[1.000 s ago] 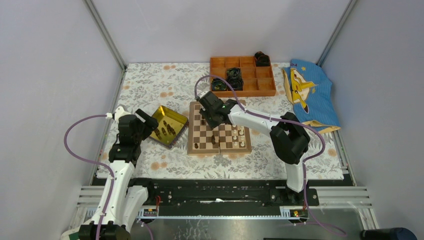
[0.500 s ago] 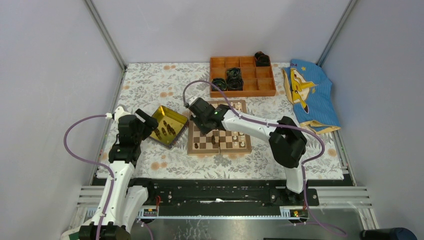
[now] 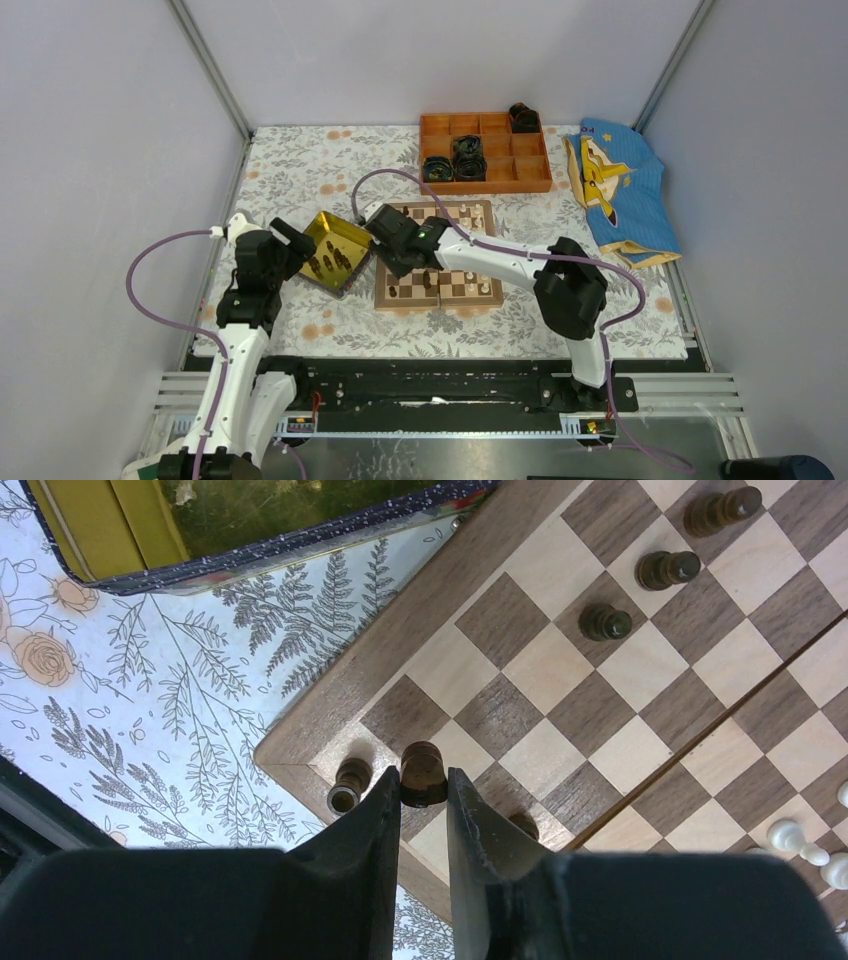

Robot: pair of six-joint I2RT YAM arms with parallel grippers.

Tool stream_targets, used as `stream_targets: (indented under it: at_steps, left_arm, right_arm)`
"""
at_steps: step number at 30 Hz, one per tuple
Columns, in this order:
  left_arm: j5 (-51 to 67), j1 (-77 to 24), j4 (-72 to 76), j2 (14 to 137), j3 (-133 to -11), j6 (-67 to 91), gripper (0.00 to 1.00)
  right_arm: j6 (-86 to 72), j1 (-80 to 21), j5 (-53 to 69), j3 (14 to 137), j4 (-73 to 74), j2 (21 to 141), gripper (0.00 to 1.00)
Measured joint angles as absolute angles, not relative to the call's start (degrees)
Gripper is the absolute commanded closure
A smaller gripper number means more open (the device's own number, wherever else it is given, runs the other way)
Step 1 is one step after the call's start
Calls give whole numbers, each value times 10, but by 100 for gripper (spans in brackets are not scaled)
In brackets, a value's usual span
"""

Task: Set up the chess pieces on the board
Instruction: Place the chess piece on the chessboard.

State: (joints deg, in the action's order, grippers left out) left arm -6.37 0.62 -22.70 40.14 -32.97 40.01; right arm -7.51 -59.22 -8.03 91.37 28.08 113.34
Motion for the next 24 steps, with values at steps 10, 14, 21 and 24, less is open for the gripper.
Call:
stream_targets:
  at_steps: [10,14,21,24]
  left_arm:
    - [-63,6,-227,401,-330,400,18]
    - [-64,6,-227,399,-330,400,18]
    - [-64,6,-227,399,-330,400,18]
    - [-64,6,-227,399,-330,400,18]
  right_arm:
    - [-75,-597,-80,938,280,1163,85]
    - [-75,-597,-80,945,281,1174,85]
    - [-75,-597,-79,954,280,1183,85]
    - [-75,-597,-79,954,280,1183,85]
